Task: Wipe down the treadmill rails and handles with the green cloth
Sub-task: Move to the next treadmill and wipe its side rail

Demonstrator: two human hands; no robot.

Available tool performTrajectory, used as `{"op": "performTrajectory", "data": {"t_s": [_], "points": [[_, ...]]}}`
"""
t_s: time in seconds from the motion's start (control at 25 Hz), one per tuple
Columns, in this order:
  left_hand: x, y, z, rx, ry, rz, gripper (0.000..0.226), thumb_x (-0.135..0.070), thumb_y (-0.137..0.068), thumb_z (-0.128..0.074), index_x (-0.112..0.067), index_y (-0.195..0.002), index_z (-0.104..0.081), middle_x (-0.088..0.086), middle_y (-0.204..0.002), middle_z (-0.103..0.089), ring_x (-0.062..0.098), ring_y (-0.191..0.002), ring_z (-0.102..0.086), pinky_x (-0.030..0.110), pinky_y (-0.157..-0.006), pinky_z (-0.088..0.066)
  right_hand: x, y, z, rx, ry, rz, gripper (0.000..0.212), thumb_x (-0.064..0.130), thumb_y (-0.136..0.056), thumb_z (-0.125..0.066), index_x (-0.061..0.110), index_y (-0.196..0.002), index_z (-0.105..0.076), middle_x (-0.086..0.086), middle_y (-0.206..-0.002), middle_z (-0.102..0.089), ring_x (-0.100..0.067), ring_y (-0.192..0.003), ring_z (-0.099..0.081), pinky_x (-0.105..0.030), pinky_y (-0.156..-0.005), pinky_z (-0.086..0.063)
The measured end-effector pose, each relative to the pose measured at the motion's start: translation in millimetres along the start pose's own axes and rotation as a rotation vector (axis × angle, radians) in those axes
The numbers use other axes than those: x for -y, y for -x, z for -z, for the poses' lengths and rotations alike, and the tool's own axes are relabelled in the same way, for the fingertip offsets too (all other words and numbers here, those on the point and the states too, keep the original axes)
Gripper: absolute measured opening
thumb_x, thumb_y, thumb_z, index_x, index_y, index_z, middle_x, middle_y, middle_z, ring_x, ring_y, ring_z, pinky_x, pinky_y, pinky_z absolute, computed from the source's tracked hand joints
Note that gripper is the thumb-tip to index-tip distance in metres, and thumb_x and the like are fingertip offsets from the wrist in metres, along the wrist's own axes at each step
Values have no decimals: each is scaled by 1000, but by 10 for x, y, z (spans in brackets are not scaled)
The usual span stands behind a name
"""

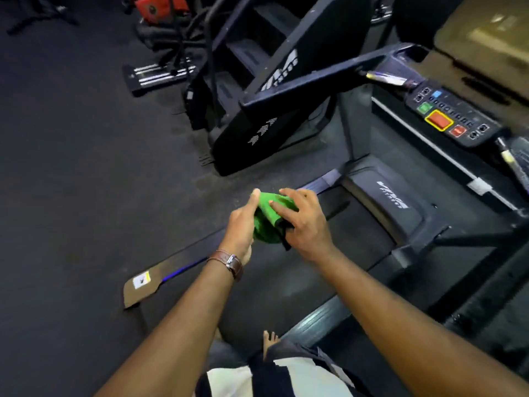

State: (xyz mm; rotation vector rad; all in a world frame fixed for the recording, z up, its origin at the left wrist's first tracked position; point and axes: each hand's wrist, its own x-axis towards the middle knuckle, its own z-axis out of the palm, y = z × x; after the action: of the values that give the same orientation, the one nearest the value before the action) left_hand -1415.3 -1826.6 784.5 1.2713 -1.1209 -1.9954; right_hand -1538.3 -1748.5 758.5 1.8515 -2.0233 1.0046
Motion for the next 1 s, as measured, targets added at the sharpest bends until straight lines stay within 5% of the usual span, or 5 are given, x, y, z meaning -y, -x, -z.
{"op": "performTrajectory", "data": {"t_s": [0.16, 0.28, 0.36, 0.64, 1.0], "points": [[-220, -530, -290, 295, -139, 22, 45, -48, -85, -63, -6, -96, -72, 17, -94, -72, 33, -89, -68, 49, -81, -52, -274, -82, 126, -104, 103, -416, 52, 20, -75, -56, 23, -126, -66, -4, -116, -68, -26, -104, -63, -42, -88, -50], [-270, -835, -529, 562, -263, -23, 25, -9, -83, -68, -11, -108, -70, 18, -101, -71, 32, -92, -66, 46, -83, -53, -298, -53, 374, -150, -38, -835, 74, 35, -69, -81, 26, -137, -52, -1, -111, -68, -18, -98, -63, -31, -90, -51], [-304, -900, -741, 738, -299, -11, 55, 14, -74, -67, -16, -121, -63, 18, -106, -70, 30, -92, -67, 43, -85, -54, -373, 56, 515, -227, -98, -1048, 69, 32, -59, -85, 29, -124, -61, 4, -102, -72, -15, -93, -67, -31, -90, -53], [193, -902, -1913, 1038, -497, 15, 38, 12, -72, -71, -8, -102, -64, 6, -89, -74, 16, -80, -67, 32, -76, -55, -325, 1098, 1281, -970, -473, -1506, 36, -8, -69, -81, 3, -102, -70, -11, -98, -75, -27, -93, -72, -54, -91, -55], [1325, -356, -3178, 1644, -884, 117, 32, 12, -71, -73, -9, -95, -67, 16, -94, -68, 21, -85, -62, 34, -76, -53, -204, 2073, 1773, -1160, 413, -1887, 71, 9, -62, -88, 18, -123, -54, -2, -116, -59, -20, -102, -57, -32, -94, -46]]}}
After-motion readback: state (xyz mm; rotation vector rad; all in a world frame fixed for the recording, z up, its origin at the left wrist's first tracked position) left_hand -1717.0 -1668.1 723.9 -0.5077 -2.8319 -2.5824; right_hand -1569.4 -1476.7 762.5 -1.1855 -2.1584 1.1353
